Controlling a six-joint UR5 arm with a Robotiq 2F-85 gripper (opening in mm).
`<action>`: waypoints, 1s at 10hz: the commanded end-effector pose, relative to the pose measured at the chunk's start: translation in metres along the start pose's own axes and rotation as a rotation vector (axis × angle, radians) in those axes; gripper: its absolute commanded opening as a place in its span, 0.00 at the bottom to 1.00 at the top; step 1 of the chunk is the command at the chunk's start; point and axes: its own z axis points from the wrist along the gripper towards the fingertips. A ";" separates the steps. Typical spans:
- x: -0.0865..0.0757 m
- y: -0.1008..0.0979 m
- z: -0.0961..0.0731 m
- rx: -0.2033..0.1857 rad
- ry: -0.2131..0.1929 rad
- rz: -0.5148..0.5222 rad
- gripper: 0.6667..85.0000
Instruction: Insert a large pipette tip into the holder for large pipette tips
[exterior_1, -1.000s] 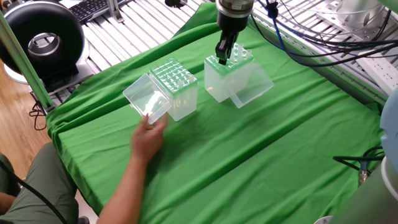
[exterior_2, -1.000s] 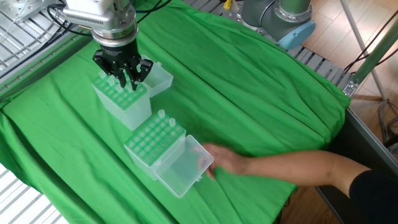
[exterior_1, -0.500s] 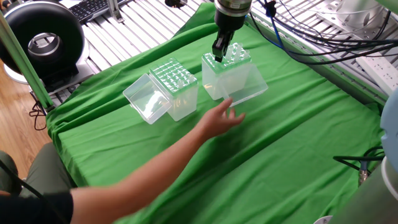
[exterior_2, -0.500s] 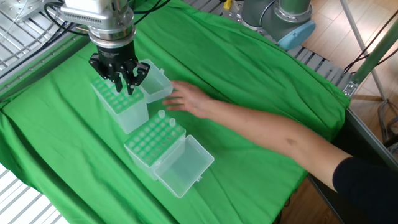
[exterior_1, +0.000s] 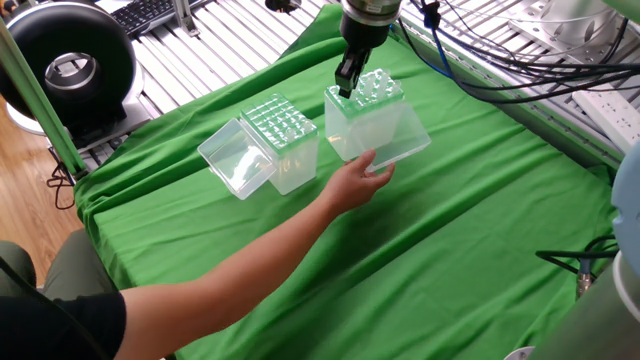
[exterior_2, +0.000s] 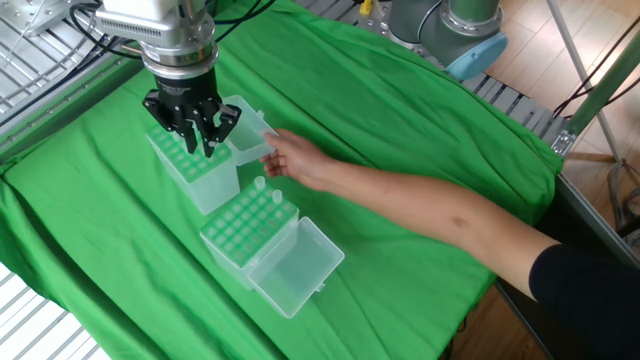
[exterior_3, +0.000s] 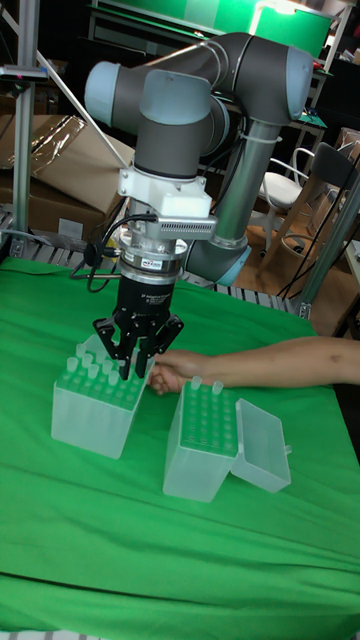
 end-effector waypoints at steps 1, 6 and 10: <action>-0.003 0.001 0.001 -0.012 -0.019 0.005 0.31; 0.006 -0.003 0.007 -0.006 -0.004 0.000 0.31; 0.016 -0.005 0.005 0.010 0.040 0.033 0.16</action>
